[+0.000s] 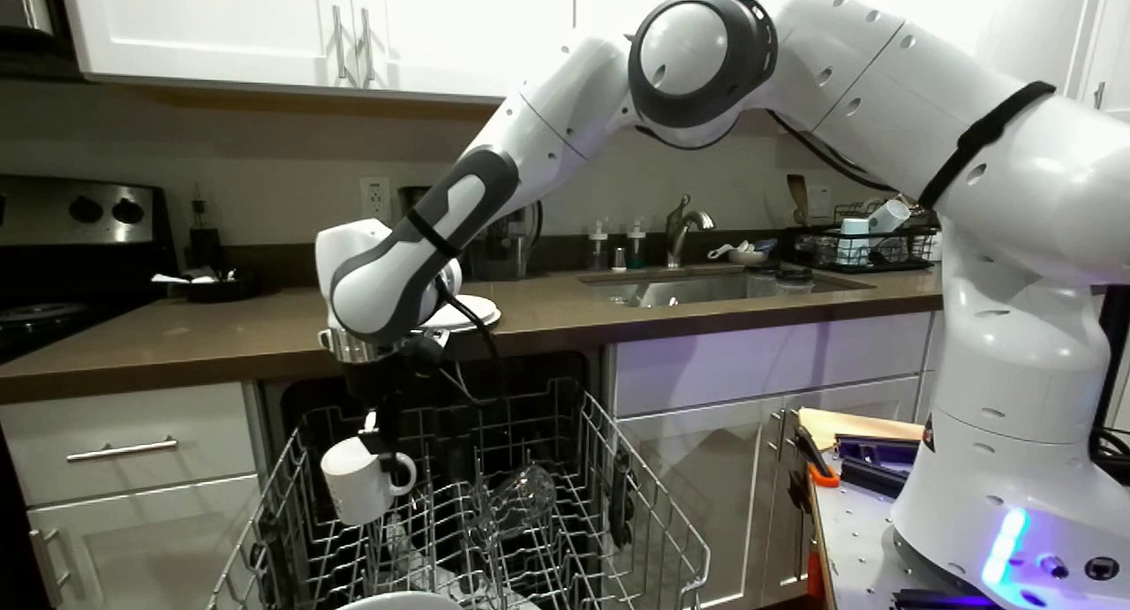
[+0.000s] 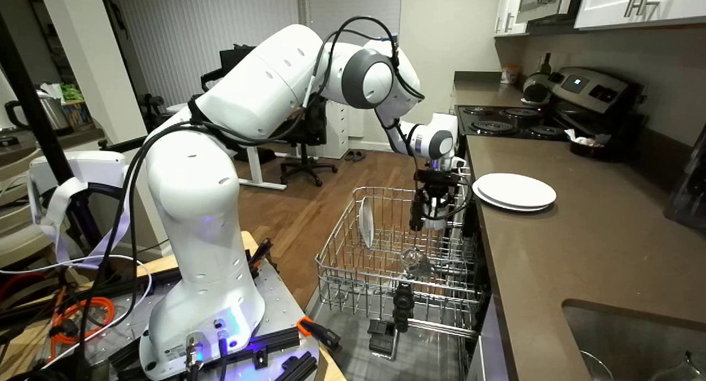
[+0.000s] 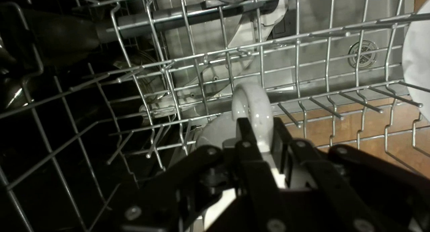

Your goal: Move the mug cup from the right to the left of the dishwasher

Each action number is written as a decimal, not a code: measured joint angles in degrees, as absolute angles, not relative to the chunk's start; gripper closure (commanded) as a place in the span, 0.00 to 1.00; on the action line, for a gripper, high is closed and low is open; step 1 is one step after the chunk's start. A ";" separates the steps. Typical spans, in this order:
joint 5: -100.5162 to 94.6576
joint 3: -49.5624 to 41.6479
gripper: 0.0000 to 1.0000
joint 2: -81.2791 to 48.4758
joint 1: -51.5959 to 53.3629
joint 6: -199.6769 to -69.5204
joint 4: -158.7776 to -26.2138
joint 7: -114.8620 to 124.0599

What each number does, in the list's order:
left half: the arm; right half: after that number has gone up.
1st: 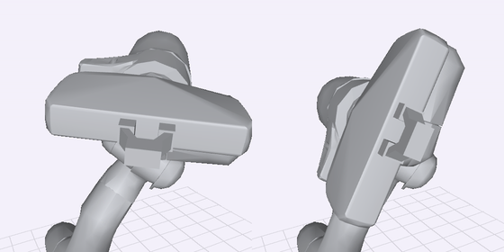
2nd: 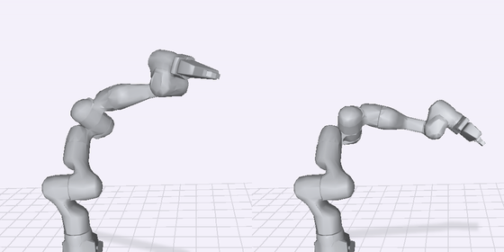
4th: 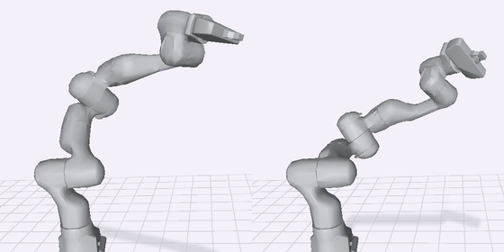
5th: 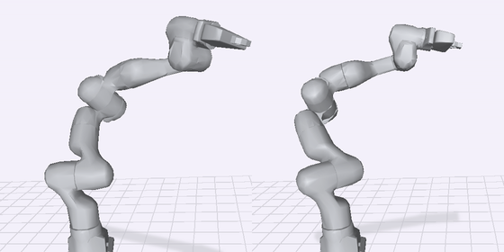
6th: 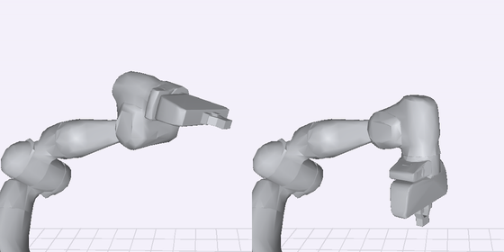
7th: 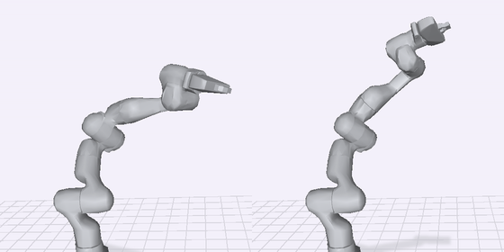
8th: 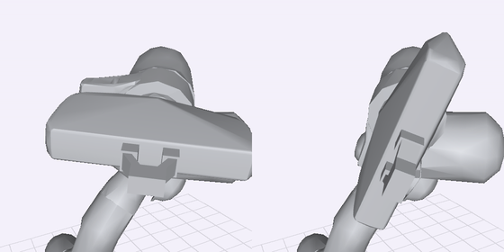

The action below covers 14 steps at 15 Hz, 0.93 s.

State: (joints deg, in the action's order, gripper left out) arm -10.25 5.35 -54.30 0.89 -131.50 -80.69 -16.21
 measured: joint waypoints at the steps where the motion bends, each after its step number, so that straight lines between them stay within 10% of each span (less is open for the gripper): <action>1: -9.81 5.10 0.94 -55.27 0.88 -130.40 -79.15 -16.21; 14: -6.36 5.17 0.94 -58.53 1.05 -130.34 -75.09 -16.09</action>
State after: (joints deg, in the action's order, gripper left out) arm -6.36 5.17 -58.53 1.05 -130.34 -75.09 -16.09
